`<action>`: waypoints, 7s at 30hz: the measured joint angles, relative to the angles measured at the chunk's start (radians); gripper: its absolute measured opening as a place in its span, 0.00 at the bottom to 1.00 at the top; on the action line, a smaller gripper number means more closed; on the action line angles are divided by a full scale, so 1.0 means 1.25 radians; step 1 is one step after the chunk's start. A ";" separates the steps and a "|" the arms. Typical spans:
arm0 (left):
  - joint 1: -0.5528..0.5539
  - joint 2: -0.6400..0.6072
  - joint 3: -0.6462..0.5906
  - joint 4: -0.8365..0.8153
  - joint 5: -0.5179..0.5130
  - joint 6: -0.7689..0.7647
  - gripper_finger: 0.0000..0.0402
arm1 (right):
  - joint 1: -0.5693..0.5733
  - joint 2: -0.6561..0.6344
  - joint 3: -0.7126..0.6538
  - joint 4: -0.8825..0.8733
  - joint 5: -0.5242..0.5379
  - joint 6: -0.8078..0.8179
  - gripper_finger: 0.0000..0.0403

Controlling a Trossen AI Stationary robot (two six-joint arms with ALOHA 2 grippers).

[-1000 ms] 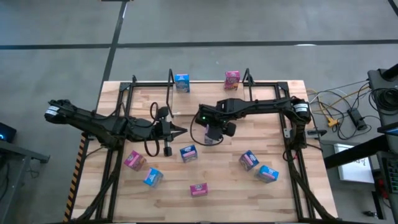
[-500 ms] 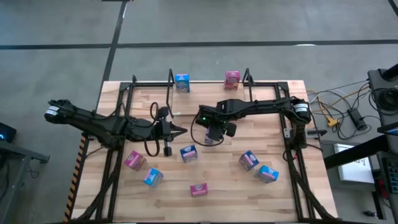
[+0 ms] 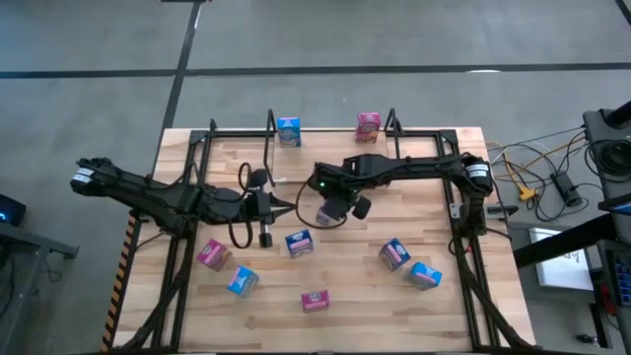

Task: Stack cereal on shelf
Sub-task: Put the top dark blue cereal box on the shelf Adjust the dark blue cereal box

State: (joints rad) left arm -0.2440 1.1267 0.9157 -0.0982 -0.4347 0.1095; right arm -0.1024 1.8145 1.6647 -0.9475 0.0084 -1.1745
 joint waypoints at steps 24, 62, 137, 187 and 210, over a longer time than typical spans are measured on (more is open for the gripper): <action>0.002 -0.025 0.005 0.007 -0.188 0.075 0.00 | -0.140 -0.002 0.293 -0.039 0.257 0.438 0.36; 0.002 -0.024 0.005 0.004 -0.189 0.086 0.00 | -0.289 0.142 0.302 -0.105 0.118 0.492 0.50; 0.005 -0.023 0.004 -0.029 -0.189 0.058 0.00 | -0.284 0.073 0.065 0.157 0.080 0.647 0.03; 0.362 0.130 0.005 0.133 0.132 0.225 0.00 | -0.292 -0.244 -0.456 0.607 0.119 1.125 0.02; 0.367 0.128 0.005 0.129 0.132 0.233 0.00 | -0.312 -0.181 -0.417 0.679 0.122 1.075 0.02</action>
State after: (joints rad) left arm 0.2146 1.2873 0.9222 0.0633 -0.2695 0.4008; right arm -0.4918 1.5879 1.1431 -0.0982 0.1607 0.1695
